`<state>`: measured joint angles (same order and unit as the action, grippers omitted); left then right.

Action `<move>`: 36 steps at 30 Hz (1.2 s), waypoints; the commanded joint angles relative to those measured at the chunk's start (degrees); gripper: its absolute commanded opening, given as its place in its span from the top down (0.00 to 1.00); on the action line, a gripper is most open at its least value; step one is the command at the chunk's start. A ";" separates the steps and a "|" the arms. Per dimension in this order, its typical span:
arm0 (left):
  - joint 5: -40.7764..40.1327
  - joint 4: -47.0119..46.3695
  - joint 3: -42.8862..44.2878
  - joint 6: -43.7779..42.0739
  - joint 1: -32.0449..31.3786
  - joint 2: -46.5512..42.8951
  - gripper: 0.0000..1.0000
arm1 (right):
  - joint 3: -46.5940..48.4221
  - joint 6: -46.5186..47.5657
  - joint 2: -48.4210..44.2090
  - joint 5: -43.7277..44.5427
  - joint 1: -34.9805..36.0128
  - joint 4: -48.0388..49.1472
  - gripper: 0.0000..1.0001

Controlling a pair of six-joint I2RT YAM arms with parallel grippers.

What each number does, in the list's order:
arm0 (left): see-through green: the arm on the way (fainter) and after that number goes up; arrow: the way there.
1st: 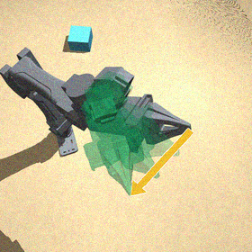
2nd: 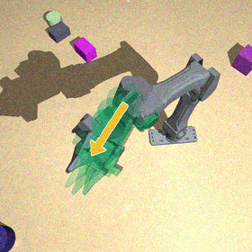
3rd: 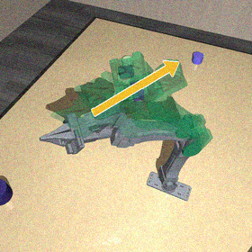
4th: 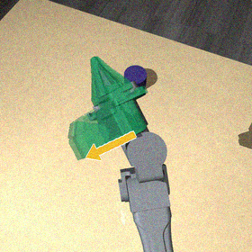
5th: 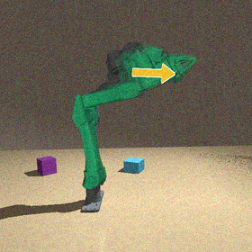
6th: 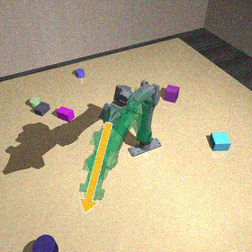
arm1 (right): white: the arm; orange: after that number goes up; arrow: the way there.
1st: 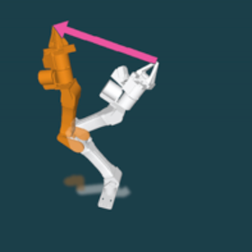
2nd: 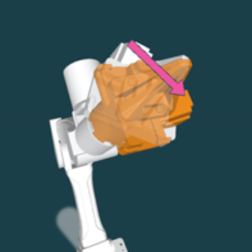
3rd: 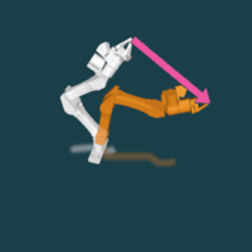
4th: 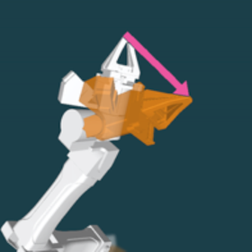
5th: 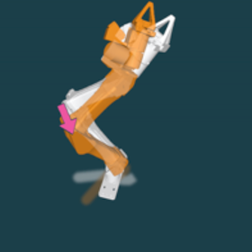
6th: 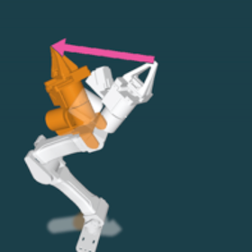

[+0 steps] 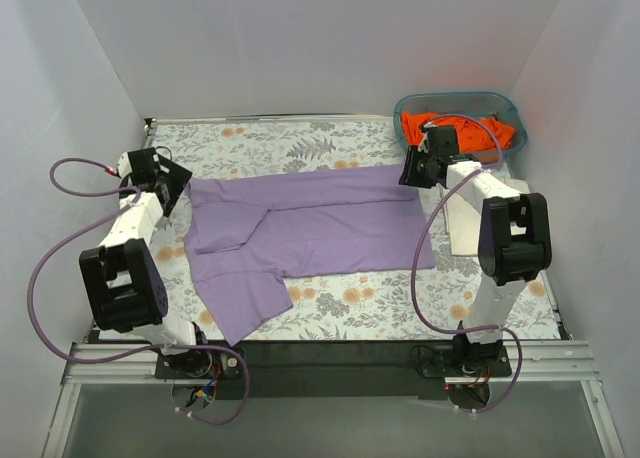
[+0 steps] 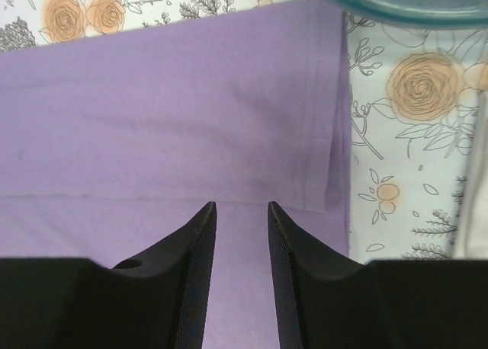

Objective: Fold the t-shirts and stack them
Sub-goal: Fold the tshirt

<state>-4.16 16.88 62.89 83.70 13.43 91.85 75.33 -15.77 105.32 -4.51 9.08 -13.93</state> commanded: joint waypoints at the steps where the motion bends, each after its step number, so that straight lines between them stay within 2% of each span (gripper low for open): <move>1: -1.12 4.82 -4.52 1.64 -1.39 -5.01 0.29 | 1.66 -0.93 2.17 -1.73 -0.20 0.22 0.66; 5: 0.21 7.19 -9.36 -0.02 -2.44 -10.28 0.28 | 0.87 -0.93 4.63 0.11 -0.64 0.75 0.66; 12: 2.14 11.06 -14.54 -5.47 -6.30 -18.19 0.29 | -2.47 -1.63 3.49 5.99 -2.84 0.75 0.66; 15: 2.93 12.12 -14.99 -6.79 -11.57 -19.87 0.29 | -3.26 -1.37 1.30 5.57 -2.75 0.66 0.65; 16: 2.32 12.82 -14.64 -7.32 -15.76 -20.05 0.29 | -3.43 -1.46 0.60 5.66 -2.49 0.31 0.64; 17: 1.36 13.08 -14.29 -7.59 -17.80 -20.22 0.30 | -3.87 -1.20 -0.98 5.74 -2.40 0.05 0.64; 21: -6.98 14.05 -12.01 -10.39 -30.09 -17.69 0.30 | -5.63 -0.67 -5.55 7.24 -1.26 -2.32 0.41; 24: -14.10 14.58 -10.08 -13.99 -35.82 -13.65 0.30 | -8.17 -0.49 -9.33 7.06 -0.12 -4.69 0.29; 30: -24.48 14.14 -6.21 -19.53 -43.47 -7.05 0.34 | -13.71 0.13 -17.94 3.30 0.67 -6.19 0.27; 32: -27.89 13.62 -5.24 -20.77 -44.63 -4.32 0.39 | -15.82 -0.05 -20.49 1.27 0.59 -6.02 0.27; 36: -31.95 11.86 -5.15 -22.70 -46.47 -0.89 0.41 | -18.37 -0.05 -23.05 -0.40 0.67 -6.02 0.27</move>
<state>-28.18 29.85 56.23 64.16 -32.25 90.30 58.24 -16.27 84.51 -2.17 9.78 -19.64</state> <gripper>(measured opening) 0.593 0.726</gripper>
